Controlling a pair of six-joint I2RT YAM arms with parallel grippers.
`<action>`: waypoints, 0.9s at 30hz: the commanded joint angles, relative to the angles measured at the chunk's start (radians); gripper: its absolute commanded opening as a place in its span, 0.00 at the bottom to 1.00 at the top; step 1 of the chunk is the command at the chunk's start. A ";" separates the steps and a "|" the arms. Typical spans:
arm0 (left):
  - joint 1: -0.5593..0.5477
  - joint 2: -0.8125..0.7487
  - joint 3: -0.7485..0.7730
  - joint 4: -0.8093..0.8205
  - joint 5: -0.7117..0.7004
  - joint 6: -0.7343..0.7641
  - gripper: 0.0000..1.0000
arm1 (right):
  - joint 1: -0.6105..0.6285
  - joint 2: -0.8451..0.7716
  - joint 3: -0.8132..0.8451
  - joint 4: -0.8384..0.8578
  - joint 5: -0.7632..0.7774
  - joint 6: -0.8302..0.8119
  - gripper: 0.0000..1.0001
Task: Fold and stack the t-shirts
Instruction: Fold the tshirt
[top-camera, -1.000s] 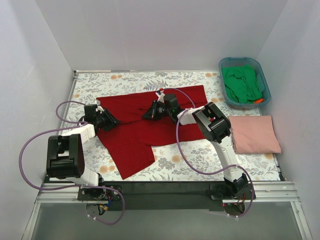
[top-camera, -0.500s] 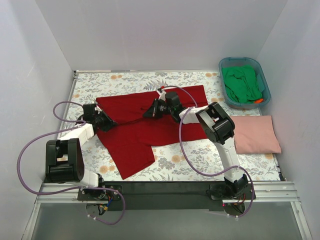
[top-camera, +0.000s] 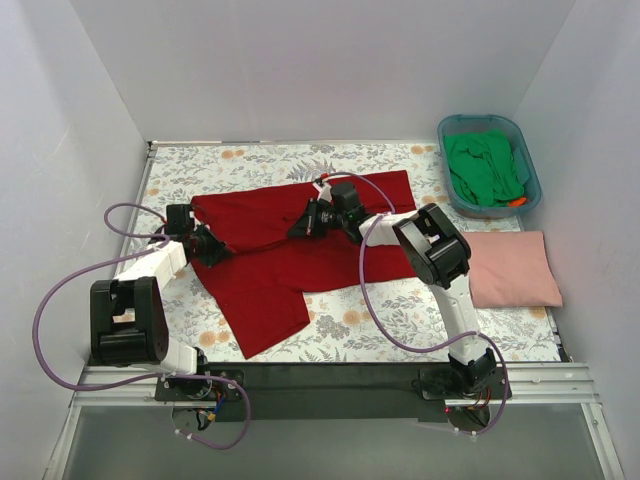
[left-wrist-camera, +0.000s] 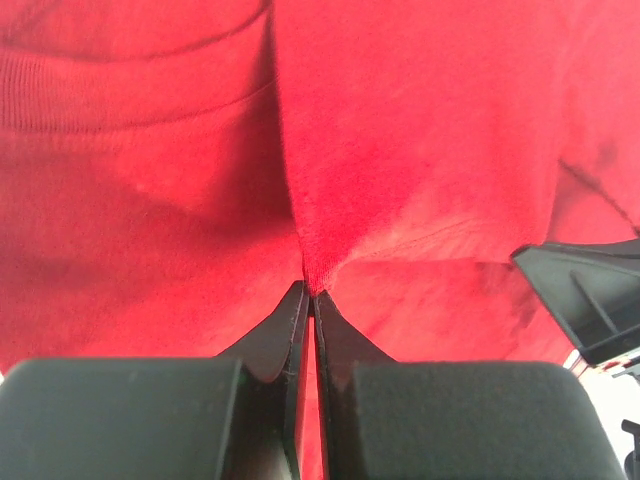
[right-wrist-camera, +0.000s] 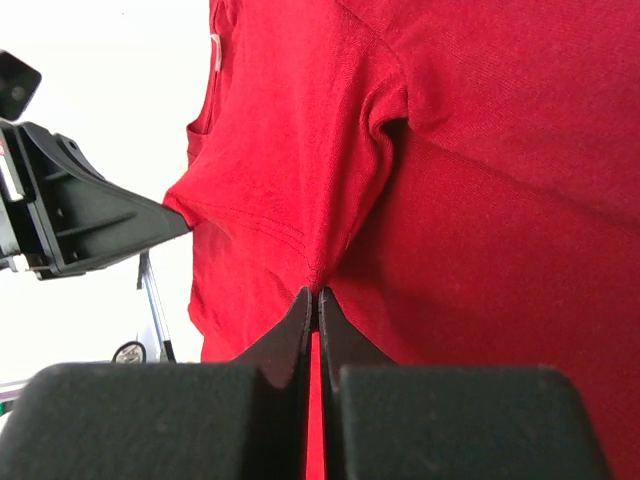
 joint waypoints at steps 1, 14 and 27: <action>0.006 -0.022 -0.036 -0.033 0.012 -0.027 0.00 | -0.002 0.015 0.043 -0.010 -0.025 -0.022 0.05; 0.006 -0.133 -0.047 -0.045 -0.118 -0.093 0.36 | -0.080 -0.112 0.044 -0.203 -0.005 -0.230 0.36; 0.018 0.185 0.273 0.105 -0.275 -0.030 0.46 | -0.429 -0.217 0.017 -0.384 0.125 -0.502 0.45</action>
